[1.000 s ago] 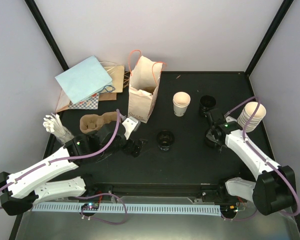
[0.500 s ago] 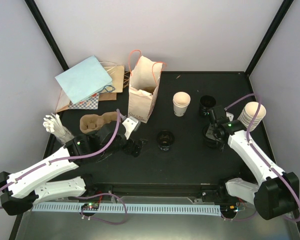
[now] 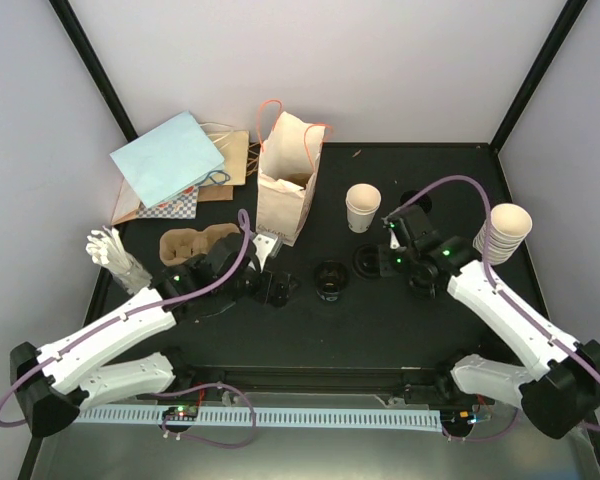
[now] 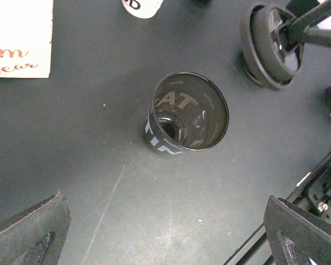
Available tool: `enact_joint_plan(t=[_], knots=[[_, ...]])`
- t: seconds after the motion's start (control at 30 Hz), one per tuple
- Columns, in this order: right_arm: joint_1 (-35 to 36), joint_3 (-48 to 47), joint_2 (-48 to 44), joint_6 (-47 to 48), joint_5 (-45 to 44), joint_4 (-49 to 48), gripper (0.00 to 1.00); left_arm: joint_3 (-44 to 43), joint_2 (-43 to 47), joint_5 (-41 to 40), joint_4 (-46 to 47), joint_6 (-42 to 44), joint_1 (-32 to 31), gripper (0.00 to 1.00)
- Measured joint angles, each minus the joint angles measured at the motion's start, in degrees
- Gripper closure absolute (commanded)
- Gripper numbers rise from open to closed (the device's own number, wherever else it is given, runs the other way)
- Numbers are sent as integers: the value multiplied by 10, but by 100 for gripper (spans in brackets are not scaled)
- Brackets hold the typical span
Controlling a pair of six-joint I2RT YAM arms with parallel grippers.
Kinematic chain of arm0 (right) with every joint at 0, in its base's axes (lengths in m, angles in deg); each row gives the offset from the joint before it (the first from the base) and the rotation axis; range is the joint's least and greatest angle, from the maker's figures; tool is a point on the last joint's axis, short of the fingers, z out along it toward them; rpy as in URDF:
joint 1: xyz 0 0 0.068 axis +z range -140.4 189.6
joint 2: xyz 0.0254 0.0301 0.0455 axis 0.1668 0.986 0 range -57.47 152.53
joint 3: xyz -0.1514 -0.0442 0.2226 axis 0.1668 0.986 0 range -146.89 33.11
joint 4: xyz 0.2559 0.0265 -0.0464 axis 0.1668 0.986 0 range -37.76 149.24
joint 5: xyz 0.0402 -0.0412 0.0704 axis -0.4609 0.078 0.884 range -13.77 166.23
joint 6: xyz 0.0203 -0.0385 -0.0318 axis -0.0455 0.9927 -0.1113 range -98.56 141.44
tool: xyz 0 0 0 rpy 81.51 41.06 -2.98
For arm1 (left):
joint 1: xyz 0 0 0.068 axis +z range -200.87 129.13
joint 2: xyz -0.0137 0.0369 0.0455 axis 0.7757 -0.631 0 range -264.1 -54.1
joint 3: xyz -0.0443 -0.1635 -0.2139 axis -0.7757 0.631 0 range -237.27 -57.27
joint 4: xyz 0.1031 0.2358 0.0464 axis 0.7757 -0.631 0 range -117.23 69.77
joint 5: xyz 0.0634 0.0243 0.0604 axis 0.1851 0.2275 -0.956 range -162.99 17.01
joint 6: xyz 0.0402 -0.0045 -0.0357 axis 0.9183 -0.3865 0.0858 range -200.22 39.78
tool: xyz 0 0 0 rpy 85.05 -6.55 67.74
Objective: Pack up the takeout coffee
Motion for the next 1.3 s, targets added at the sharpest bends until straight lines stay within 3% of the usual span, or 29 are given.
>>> enact_joint_plan(t=[0.33,0.87,1.3], knots=[[103,-61,76,31,24,-14,95,20,-43,105,57,-41,67,3],[141,-90,155,56,3,-10,95,28,-139,200,156,-73,80,17],[148,-91,176,70,1,-14,94,34,-192,230,206,-85,86,38]])
